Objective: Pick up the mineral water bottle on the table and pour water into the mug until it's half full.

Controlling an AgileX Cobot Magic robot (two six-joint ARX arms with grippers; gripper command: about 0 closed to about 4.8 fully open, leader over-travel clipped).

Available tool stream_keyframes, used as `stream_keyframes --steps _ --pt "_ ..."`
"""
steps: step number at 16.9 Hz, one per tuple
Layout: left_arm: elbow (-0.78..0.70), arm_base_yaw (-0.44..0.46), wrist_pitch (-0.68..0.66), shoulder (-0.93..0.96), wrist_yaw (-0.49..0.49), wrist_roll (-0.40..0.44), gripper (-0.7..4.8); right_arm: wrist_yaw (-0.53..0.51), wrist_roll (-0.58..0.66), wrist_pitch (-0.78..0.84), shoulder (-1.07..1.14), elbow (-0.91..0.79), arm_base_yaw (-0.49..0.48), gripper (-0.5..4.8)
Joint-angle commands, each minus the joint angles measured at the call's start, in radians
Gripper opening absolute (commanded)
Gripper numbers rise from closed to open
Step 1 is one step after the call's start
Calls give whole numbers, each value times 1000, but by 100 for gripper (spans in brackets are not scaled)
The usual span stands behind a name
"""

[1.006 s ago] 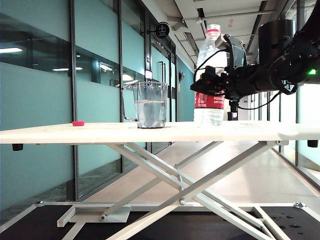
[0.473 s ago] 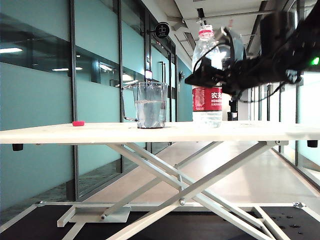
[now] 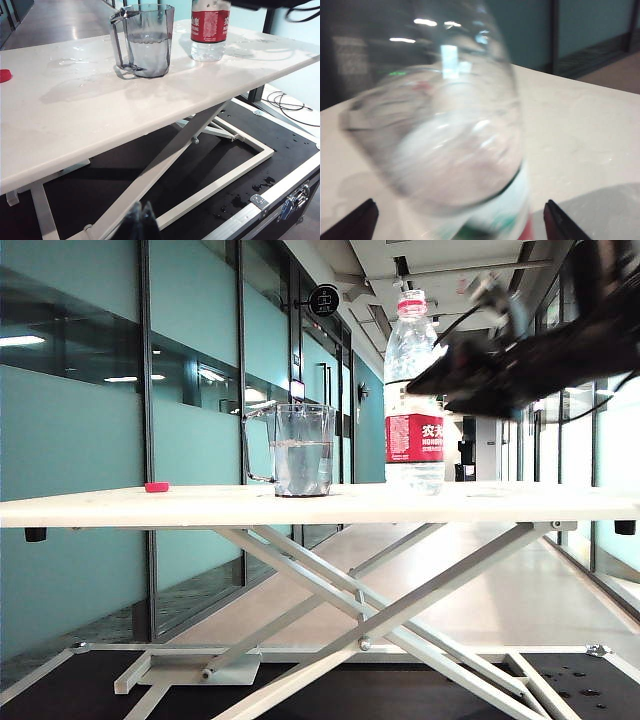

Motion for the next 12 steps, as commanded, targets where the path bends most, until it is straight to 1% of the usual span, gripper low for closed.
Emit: stream_keyframes --steps 1,2,3,4,5,6,7,8,9,11,12 --pt "1 0 -5 0 1 19 -5 -49 -28 8 -115 -87 -10 479" --pt "1 0 -5 0 0 28 -5 -43 -27 0 -189 -143 -17 479" --pt "1 0 -5 0 0 29 -5 -42 -27 -21 -261 -193 -16 458" --pt "1 0 -5 0 0 29 -5 -43 -26 -40 -307 -225 -16 311" --pt "1 0 -5 0 0 29 -5 -46 -26 -70 -365 -261 -16 93" --pt "1 0 -5 0 -4 32 -5 -40 -26 -105 -423 -293 -17 -6" --pt "1 0 -3 0 -45 33 -5 -29 -26 -156 -512 -340 -16 -5" --pt "1 0 2 0 -82 32 -5 5 -26 -218 -583 -371 -15 -5" --pt "1 0 5 0 -98 29 -5 40 -27 -261 -628 -391 -14 -5" --pt "1 0 11 0 -113 17 -5 163 -27 -352 -776 -464 -14 -5" --pt "1 1 16 0 -114 17 -5 239 -27 -383 -904 -534 -15 -5"
